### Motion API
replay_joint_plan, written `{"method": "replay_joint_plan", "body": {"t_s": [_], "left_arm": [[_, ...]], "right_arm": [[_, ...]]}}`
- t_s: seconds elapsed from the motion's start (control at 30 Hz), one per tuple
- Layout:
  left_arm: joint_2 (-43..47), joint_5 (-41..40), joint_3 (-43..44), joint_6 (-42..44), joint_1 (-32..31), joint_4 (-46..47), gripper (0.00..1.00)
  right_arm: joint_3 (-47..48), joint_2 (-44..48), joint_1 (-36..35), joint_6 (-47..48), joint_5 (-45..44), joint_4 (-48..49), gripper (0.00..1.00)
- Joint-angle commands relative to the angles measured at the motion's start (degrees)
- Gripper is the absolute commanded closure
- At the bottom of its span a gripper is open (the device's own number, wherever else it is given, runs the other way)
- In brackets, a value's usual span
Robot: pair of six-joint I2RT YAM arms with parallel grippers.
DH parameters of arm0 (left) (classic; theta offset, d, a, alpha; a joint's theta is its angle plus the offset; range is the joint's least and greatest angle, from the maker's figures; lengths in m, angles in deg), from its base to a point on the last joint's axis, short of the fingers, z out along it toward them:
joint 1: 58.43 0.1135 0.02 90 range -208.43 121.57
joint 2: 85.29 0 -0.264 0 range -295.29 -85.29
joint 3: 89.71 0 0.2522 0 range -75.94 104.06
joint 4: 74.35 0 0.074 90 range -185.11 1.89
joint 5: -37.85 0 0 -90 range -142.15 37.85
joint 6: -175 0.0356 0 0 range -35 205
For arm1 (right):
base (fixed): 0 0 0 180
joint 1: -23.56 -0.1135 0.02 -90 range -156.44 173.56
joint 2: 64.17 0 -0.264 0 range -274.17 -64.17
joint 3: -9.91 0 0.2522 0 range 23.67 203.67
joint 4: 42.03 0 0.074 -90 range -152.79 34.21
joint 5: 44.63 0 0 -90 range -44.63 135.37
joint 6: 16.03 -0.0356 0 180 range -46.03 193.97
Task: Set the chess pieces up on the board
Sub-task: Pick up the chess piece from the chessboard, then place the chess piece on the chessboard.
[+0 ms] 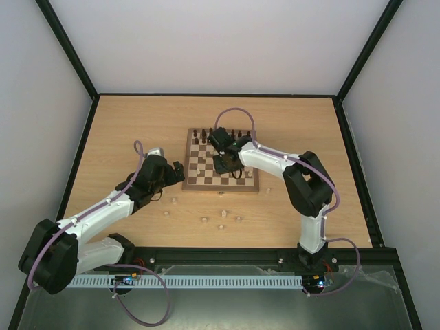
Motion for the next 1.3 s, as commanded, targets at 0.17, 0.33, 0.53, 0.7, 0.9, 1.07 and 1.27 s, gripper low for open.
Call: {"method": "replay_joint_plan", "body": {"t_s": [0.17,0.33,0.53,0.7,0.9,1.07,1.27], "left_arm": [[0.36,-0.79,-0.78,-0.65,-0.43,0.28,0.00],[-0.19,-0.70,-0.87,-0.79,-0.52,0.72,0.00],[-0.61,-0.87,-0.68,-0.93,-0.60,0.94,0.00],[-0.88,-0.88,-0.67,-0.92,-0.67,1.19,0.00],[-0.57,-1.04,-0.80,-0.81,-0.77,1.28,0.00],[-0.73,-1.06,-0.52,-0.71,-0.73,1.30,0.01],[-1.09,-0.73,0.65,-0.53,-0.78,0.65,0.01]], "right_arm": [[-3.56,3.14,-0.32,-0.69,0.25,-0.58,0.88],[-4.91,3.63,-0.32,-0.82,0.69,0.05,0.89],[-5.71,4.25,-0.41,-0.82,1.37,0.38,0.89],[-5.44,4.26,-1.06,-0.73,1.56,0.30,0.89],[-5.39,4.04,-1.55,-0.82,1.69,0.25,0.89],[-5.41,4.20,-1.55,-1.00,1.19,0.04,0.84],[-3.59,4.85,-1.55,-0.72,0.54,-1.06,0.68]]}}
